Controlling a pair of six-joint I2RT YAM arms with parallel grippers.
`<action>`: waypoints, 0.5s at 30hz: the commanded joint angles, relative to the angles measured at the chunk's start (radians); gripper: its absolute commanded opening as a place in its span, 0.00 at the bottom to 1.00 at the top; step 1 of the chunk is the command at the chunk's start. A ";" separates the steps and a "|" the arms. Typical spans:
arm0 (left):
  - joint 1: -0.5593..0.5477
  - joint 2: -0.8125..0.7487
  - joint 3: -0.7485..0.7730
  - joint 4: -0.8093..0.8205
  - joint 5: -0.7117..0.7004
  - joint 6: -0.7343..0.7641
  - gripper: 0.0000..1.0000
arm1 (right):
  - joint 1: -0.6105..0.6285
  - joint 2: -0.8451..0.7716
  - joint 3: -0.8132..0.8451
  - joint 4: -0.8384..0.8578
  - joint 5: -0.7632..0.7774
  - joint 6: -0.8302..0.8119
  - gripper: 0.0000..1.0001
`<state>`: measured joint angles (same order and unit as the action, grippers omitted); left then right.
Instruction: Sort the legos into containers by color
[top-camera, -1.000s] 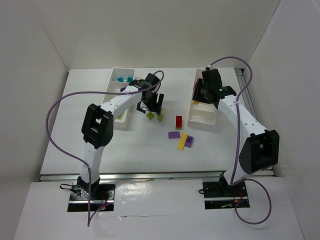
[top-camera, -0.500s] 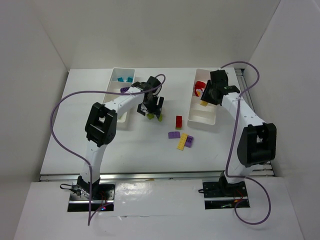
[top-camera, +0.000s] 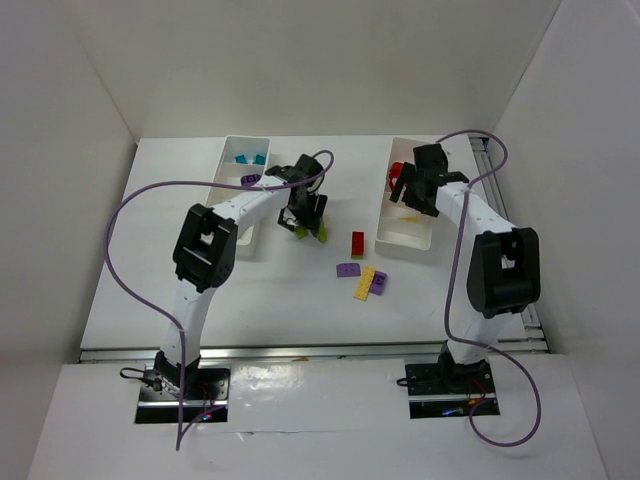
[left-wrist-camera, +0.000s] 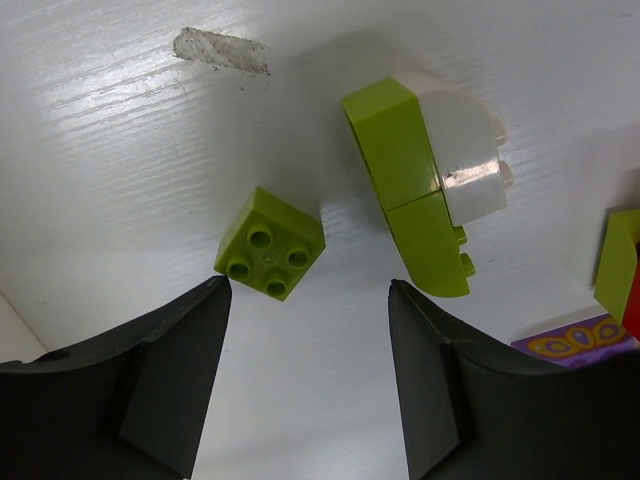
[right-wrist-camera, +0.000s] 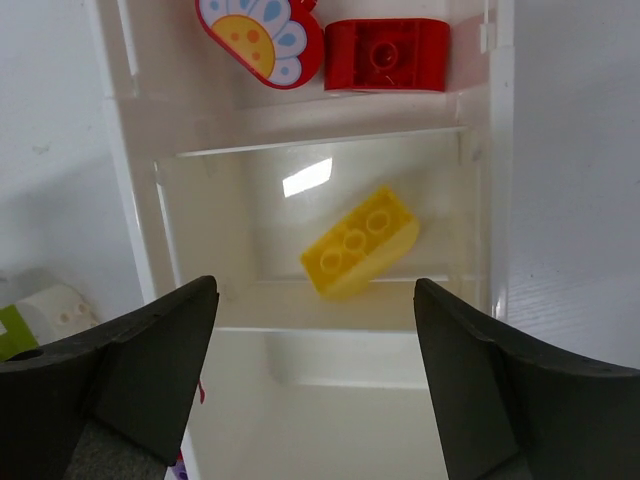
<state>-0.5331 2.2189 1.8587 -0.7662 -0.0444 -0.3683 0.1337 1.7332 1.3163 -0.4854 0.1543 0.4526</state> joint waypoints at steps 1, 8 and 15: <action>-0.004 0.001 -0.001 0.019 0.009 0.019 0.75 | -0.008 -0.047 0.034 0.056 0.017 0.009 0.87; -0.004 0.019 -0.010 0.028 -0.043 0.028 0.77 | -0.008 -0.110 0.034 0.047 0.017 -0.009 0.87; -0.004 0.028 -0.021 0.039 -0.086 0.019 0.81 | -0.008 -0.119 0.023 0.038 0.007 -0.009 0.87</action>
<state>-0.5331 2.2288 1.8404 -0.7372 -0.0971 -0.3645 0.1337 1.6562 1.3163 -0.4793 0.1539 0.4511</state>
